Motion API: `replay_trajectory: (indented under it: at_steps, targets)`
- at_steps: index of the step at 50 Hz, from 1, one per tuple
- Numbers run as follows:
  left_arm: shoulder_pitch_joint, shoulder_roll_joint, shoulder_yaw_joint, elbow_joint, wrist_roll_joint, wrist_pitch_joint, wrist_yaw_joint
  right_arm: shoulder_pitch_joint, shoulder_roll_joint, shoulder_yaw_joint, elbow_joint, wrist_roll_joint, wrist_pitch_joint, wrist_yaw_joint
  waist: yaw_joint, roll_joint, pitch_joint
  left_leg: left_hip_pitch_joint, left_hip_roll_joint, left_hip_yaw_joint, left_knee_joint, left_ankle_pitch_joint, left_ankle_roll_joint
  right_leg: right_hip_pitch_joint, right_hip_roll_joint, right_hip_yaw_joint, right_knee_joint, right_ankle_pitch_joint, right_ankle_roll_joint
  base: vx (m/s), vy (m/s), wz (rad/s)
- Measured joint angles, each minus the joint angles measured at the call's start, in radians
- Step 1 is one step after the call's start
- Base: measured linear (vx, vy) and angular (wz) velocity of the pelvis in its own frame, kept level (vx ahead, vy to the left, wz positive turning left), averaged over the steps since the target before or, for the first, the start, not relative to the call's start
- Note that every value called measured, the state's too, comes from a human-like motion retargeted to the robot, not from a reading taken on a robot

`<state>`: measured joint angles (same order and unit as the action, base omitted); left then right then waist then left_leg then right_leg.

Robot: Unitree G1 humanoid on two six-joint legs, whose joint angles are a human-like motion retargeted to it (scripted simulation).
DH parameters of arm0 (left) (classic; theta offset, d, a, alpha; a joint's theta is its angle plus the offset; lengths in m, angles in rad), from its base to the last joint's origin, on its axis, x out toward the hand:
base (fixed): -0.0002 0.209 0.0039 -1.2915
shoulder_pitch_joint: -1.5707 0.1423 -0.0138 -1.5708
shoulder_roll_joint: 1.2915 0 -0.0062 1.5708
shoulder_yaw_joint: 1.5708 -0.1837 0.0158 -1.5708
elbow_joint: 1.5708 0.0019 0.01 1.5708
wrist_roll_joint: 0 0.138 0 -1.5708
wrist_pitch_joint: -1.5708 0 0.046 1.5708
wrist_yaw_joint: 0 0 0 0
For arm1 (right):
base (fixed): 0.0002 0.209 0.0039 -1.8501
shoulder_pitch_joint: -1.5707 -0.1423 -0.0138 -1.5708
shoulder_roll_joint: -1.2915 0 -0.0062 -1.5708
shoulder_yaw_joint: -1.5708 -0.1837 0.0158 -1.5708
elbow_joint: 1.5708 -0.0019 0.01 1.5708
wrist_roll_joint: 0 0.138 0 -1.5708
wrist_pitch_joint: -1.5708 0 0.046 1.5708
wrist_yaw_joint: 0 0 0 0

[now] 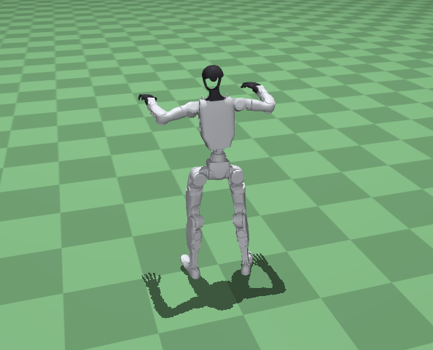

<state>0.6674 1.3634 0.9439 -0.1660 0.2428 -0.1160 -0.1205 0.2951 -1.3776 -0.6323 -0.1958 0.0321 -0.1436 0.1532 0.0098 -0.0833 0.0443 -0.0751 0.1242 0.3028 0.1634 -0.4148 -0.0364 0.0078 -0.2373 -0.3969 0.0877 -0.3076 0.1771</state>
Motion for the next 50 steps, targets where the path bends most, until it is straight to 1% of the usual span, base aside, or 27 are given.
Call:
replay_trajectory:
  at_steps: [15,25,30,38,45,47,50]
  targets:
    - [0.020,-0.007,0.045,-0.024,0.016,0.011,0.039,0.112,0.019,-0.129,-0.011,-0.006,0.004,-0.009,-0.005,0.006,-0.005,0.003,0.001,0.000,0.000,0.008,0.002,0.005,-0.001,-0.010,0.003,0.008,-0.005,0.00,0.00,0.00]
    - [-0.005,-0.012,0.029,-0.022,0.032,0.000,0.059,0.100,0.030,-0.107,-0.020,-0.019,-0.012,-0.022,-0.017,0.010,0.000,0.006,0.000,-0.002,-0.003,0.001,0.003,0.009,-0.001,-0.014,0.002,0.001,-0.004,0.00,0.00,0.00]
    - [-0.021,-0.015,0.017,-0.046,-0.008,-0.010,0.066,0.099,0.038,-0.102,-0.021,-0.012,-0.011,-0.024,-0.021,0.010,0.003,0.007,0.000,-0.002,-0.005,-0.001,0.003,0.008,-0.001,-0.014,0.003,0.001,-0.004,0.00,0.00,0.00]
    - [-0.040,-0.017,0.033,-0.121,0.001,-0.007,0.090,0.113,0.032,-0.120,-0.015,-0.018,-0.010,-0.031,-0.026,0.013,0.000,0.006,0.000,0.001,-0.004,-0.004,0.000,0.006,-0.002,-0.012,0.003,0.000,-0.005,0.00,0.00,0.00]
    - [-0.034,-0.001,0.046,-0.117,0.020,-0.006,0.109,0.112,0.025,-0.121,-0.024,-0.015,-0.018,-0.043,-0.028,0.014,-0.003,0.001,-0.001,0.005,0.001,-0.015,-0.006,0.001,-0.005,-0.006,0.004,-0.010,0.000,0.00,0.00,0.00]
    - [-0.051,-0.007,0.025,-0.114,-0.045,-0.015,0.124,0.101,0.033,-0.106,-0.030,-0.003,-0.020,-0.059,-0.029,0.009,-0.003,-0.004,-0.003,0.006,0.005,-0.019,-0.008,-0.002,-0.006,-0.006,0.003,-0.017,0.002,0.00,0.00,0.00]
    - [-0.114,-0.039,-0.045,-0.141,-0.257,-0.051,0.148,0.071,0.049,-0.064,-0.042,0.018,-0.030,-0.105,-0.033,0.000,0.002,-0.008,-0.005,0.004,0.005,-0.022,-0.008,-0.006,-0.008,-0.005,0.006,-0.023,0.000,0.00,0.00,0.00]
